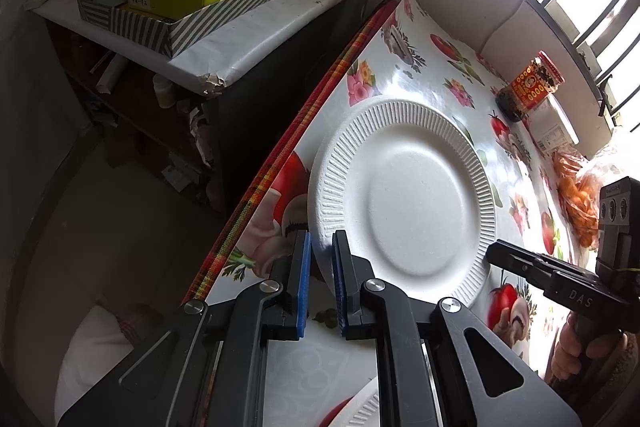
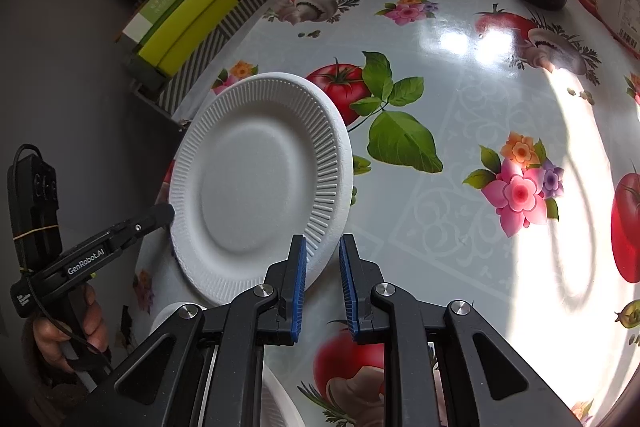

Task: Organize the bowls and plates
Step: 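Lift the gripped plate with the left tool while the right tool lifts its plate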

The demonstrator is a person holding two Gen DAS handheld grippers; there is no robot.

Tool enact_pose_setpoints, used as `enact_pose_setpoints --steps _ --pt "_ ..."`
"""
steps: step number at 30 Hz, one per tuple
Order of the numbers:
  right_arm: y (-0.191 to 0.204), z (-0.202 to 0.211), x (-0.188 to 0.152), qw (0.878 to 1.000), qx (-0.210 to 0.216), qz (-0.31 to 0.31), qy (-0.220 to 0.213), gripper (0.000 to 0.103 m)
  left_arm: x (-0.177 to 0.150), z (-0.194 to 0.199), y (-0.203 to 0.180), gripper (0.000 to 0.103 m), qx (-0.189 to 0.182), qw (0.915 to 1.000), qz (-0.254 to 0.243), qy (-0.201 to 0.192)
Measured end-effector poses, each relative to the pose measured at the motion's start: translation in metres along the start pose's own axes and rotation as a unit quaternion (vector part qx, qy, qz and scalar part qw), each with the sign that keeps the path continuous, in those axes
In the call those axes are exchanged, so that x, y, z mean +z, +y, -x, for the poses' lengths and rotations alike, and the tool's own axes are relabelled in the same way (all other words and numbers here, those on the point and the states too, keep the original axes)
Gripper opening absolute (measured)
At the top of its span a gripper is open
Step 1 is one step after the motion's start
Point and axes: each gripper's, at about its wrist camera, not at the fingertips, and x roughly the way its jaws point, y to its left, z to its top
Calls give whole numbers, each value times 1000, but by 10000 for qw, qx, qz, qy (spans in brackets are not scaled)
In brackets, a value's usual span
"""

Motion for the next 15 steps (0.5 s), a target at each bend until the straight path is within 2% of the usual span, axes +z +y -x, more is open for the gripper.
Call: enact_pose_setpoints --steps 15 --pt "4 17 -1 9999 12 15 -123 17 1 9 -2 11 -100 9999 -12 -71"
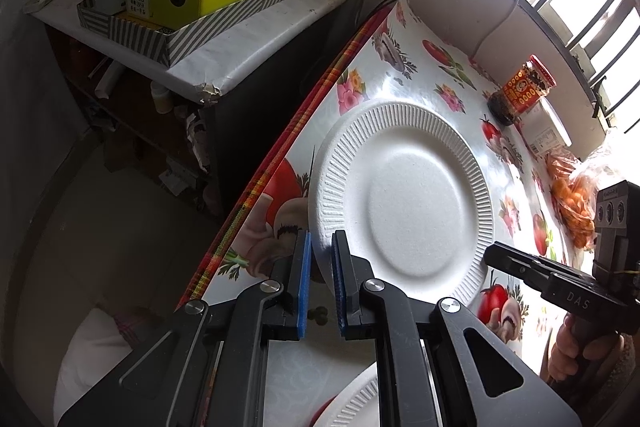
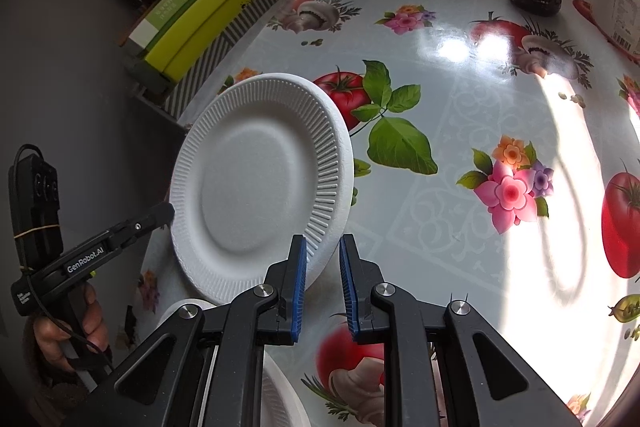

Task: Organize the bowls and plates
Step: 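Lift the gripped plate with the left tool while the right tool lifts its plate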

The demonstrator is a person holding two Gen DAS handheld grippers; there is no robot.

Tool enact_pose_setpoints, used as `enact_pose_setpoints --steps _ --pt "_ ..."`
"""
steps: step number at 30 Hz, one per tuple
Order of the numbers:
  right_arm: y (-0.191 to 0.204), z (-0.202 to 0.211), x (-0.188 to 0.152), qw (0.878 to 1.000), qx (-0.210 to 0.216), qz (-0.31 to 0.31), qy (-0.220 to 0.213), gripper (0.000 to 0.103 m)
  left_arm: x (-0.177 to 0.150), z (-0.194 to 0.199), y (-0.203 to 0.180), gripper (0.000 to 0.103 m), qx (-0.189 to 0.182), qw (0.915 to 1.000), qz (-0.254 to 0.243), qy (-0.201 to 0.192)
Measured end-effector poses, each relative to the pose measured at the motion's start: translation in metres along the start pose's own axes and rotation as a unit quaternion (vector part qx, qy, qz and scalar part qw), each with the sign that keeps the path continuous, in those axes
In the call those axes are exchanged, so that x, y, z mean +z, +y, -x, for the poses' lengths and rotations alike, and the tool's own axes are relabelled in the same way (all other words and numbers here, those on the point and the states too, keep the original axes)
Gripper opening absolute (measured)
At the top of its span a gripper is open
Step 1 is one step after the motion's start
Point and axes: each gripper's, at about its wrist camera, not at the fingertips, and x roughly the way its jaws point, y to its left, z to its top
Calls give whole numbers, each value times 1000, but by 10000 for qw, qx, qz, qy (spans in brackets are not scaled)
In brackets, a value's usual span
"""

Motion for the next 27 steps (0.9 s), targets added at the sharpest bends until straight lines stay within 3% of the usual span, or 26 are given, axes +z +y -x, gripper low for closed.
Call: enact_pose_setpoints --steps 27 --pt "-10 29 -11 9991 48 -161 -380 18 5 10 -22 11 -102 9995 -237 -159"
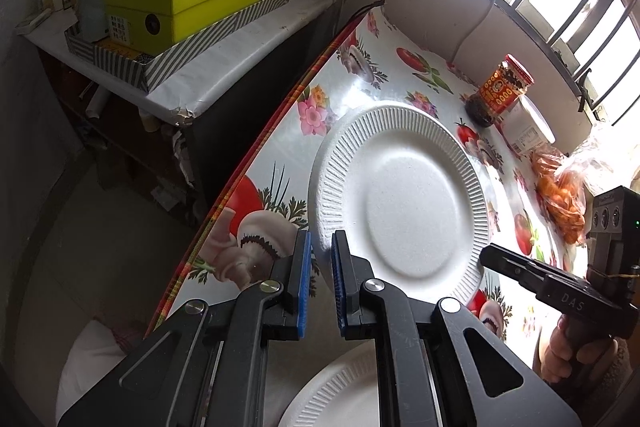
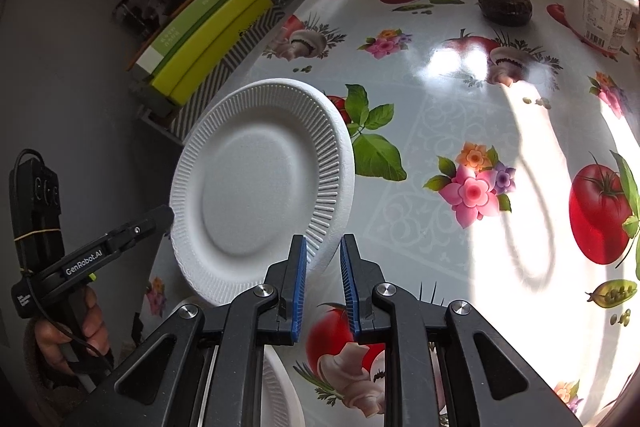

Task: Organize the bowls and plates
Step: 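Lift the gripped plate with the left tool while the right tool lifts its plate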

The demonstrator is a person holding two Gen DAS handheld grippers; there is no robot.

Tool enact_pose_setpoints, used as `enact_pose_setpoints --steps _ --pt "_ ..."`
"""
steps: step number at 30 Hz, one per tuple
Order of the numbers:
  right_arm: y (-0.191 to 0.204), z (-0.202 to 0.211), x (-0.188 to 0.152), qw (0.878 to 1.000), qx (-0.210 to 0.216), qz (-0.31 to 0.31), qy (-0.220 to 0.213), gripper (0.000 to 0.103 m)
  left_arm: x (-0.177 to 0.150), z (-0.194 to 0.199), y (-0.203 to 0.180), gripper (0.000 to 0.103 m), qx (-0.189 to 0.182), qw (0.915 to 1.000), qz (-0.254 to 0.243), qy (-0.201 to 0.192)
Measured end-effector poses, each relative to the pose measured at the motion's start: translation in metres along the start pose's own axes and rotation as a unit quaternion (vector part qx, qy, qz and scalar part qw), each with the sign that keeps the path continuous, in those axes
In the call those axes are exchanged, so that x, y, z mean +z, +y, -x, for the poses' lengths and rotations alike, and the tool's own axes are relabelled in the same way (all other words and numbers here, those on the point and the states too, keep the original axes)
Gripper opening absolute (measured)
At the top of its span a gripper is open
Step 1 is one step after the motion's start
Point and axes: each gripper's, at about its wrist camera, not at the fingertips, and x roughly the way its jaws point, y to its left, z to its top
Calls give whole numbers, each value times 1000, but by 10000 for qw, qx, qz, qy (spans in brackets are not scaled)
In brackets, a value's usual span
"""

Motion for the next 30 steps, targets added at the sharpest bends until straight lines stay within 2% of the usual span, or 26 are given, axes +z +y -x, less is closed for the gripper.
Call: enact_pose_setpoints --steps 12,30 --pt "2 11 -10 10000 37 -36 16 18 -6 9 -1 11 -81 10000 -23 52" --pt "18 36 -47 9999 114 11 -39 18 -36 37 -2 11 -153 9999 -67 10"
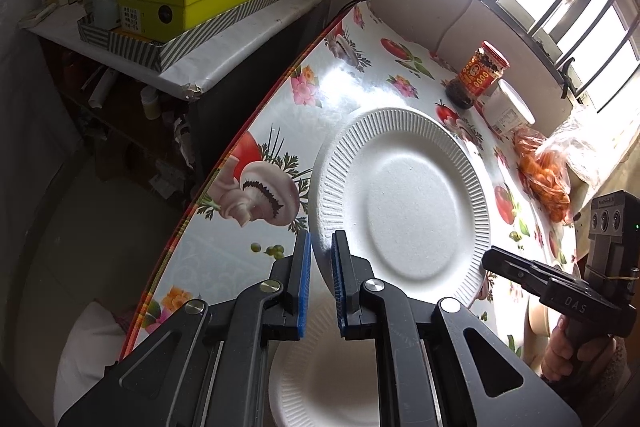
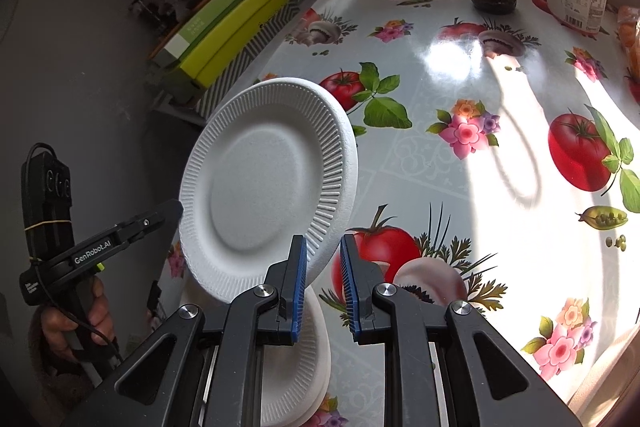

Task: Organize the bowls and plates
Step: 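Lift the gripped plate with the left tool while the right tool lifts its plate, then lower the held plate onto the plate stack with the left tool while the right tool lowers its plate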

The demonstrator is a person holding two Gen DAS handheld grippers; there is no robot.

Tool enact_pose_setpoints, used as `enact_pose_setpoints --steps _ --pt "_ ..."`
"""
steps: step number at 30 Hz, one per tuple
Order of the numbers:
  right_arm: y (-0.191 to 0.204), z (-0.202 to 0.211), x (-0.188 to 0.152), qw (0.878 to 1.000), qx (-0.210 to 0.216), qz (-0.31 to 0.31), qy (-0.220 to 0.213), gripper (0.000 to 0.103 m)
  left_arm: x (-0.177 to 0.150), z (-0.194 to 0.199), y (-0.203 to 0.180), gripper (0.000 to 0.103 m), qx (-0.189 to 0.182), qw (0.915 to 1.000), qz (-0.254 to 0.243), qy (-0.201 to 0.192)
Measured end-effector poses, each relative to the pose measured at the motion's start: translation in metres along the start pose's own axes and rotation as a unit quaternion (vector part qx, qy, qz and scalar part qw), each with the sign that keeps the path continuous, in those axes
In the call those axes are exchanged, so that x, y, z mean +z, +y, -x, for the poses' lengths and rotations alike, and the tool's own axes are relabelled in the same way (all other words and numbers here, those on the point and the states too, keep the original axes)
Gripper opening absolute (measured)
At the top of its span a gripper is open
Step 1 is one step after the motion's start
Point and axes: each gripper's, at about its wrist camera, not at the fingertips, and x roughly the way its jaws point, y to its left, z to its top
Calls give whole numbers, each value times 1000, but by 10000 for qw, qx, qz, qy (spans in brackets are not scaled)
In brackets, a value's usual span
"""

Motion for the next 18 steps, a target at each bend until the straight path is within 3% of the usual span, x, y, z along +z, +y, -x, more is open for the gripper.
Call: enact_pose_setpoints --steps 18 --pt "19 21 -44 9999 97 105 -22 18 -42 30 5 11 -47 10000 39 -63"
